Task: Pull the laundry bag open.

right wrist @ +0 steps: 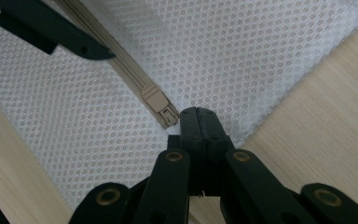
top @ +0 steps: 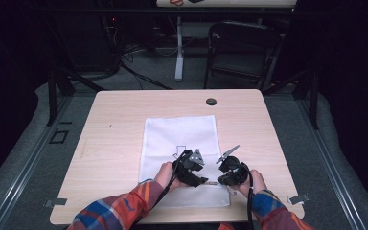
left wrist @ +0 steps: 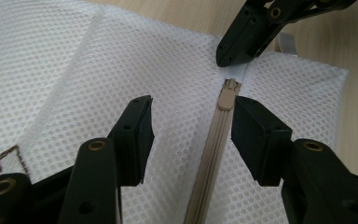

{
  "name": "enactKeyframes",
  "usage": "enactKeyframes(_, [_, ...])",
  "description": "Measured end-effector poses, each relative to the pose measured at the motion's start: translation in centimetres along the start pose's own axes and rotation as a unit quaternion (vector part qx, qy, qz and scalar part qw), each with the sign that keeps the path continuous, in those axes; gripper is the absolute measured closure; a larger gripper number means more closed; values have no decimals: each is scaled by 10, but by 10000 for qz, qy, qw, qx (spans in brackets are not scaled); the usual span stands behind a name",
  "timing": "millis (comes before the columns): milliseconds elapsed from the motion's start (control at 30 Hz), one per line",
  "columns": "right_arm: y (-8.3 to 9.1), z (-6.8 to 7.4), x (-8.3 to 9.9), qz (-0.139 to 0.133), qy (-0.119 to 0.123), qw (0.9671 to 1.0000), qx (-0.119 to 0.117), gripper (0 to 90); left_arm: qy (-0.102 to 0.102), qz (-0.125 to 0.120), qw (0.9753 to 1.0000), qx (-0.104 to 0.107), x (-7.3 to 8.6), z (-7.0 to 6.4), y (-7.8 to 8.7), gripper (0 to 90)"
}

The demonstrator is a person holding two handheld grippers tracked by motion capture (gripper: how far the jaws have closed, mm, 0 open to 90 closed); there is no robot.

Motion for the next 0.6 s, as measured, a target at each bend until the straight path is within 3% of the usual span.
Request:
enactKeyframes(67, [-1, -1, 0, 20, -14, 10000, 2, 900, -45, 20, 10000, 30, -2, -3, -4, 517])
enactKeyframes(100, [-2, 0, 0, -69, -58, 9999, -109, 900, -80, 17, 9999, 100, -3, -4, -6, 530])
enactKeyframes(267, [-1, 0, 0, 25, 39, 10000, -4, 900, -215, 60, 9997, 140, -8, -8, -14, 605])
enactKeyframes(600, [-4, 1, 2, -160, -72, 9998, -27, 900, -349, 112, 9992, 186, -12, -13, -24, 744])
Point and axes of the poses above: each handheld gripper's, and its own axes: y roughly backward along the jaws, x roughly out of its underside, z roughly to its left, the point moved 2 cm from there along -y, roughly forward along the jaws, and after that the axes turned 8 degrees about z, right-handed, at the moved point
